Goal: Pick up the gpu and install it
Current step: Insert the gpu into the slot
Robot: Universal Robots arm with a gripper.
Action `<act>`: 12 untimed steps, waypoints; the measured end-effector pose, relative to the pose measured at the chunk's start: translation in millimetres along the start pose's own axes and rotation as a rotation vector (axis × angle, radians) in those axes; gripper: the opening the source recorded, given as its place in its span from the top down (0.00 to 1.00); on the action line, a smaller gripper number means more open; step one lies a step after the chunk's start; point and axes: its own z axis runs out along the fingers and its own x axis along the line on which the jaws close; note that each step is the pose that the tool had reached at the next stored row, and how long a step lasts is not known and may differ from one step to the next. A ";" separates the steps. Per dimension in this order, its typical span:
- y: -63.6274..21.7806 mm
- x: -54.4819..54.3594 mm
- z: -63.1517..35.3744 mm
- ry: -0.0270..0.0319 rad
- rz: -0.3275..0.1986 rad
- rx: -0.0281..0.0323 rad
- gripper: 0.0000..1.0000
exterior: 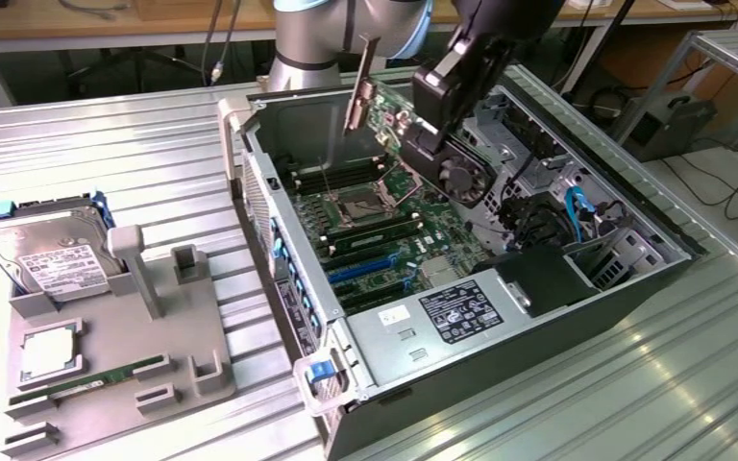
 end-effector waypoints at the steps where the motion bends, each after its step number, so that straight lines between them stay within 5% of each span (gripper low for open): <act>1: 0.0 0.0 0.4 0.0022 -0.021 -0.0003 0.74; 12: -0.5 0.0 4.7 0.0255 -0.236 -0.0024 0.74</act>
